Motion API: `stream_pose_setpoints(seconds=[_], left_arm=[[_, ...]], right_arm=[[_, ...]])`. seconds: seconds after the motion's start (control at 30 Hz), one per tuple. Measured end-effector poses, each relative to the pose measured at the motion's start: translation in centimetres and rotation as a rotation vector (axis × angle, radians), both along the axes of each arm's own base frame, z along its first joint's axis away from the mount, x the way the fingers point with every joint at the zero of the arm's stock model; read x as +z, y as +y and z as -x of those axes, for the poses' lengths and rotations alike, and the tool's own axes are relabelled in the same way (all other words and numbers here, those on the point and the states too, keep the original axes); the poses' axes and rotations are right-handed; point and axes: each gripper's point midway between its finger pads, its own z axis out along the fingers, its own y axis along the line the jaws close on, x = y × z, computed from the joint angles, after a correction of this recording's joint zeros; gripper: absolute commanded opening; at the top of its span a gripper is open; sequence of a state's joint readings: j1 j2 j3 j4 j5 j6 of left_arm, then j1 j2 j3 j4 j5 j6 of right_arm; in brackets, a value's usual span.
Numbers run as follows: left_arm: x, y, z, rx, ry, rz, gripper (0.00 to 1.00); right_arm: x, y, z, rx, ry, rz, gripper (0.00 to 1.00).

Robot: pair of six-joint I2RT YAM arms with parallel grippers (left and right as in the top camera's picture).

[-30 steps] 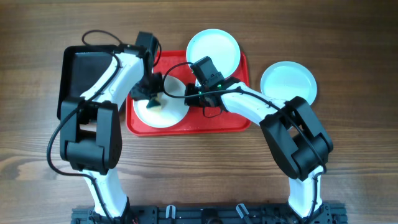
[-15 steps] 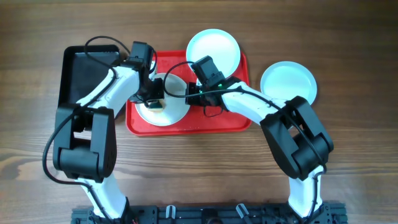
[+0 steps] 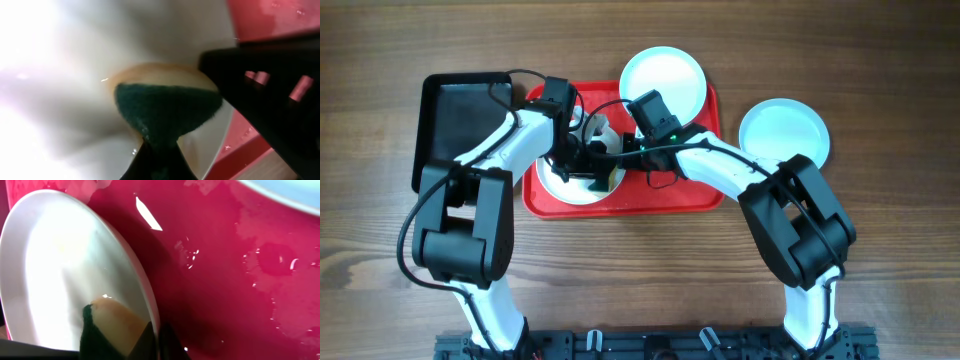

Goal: Clean dirty plates on tray and stack at the side
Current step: 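Scrub the held plate with the sponge in the left gripper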

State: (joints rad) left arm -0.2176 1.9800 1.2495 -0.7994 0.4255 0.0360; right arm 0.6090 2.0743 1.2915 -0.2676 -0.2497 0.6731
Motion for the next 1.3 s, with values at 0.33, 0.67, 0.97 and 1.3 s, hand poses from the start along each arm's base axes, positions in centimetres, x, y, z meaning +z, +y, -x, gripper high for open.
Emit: stream_pose_setpoints(seconds=[0.33, 0.67, 0.97, 1.3], left_arm=[[-0.2, 6.1, -1.2, 0.349, 0.005, -0.355, 0.04], [0.4, 11.2, -1.1, 0.490, -0.022, -0.624, 0.04], [0.3, 10.9, -4.1, 0.455, -0.120, -0.558, 0.04], [0.5, 6.5, -6.8, 0.313, -0.194, -0.281, 0.04]], right_arm=[[0.1, 0.7, 0.3, 0.011, 0.003, -0.016, 0.04], [0.1, 0.7, 0.5, 0.015, 0.012, -0.018, 0.04], [0.2, 0.6, 0.4, 0.010, 0.019, -0.024, 0.04], [0.1, -0.5, -0.5, -0.021, 0.014, -0.008, 0.04]])
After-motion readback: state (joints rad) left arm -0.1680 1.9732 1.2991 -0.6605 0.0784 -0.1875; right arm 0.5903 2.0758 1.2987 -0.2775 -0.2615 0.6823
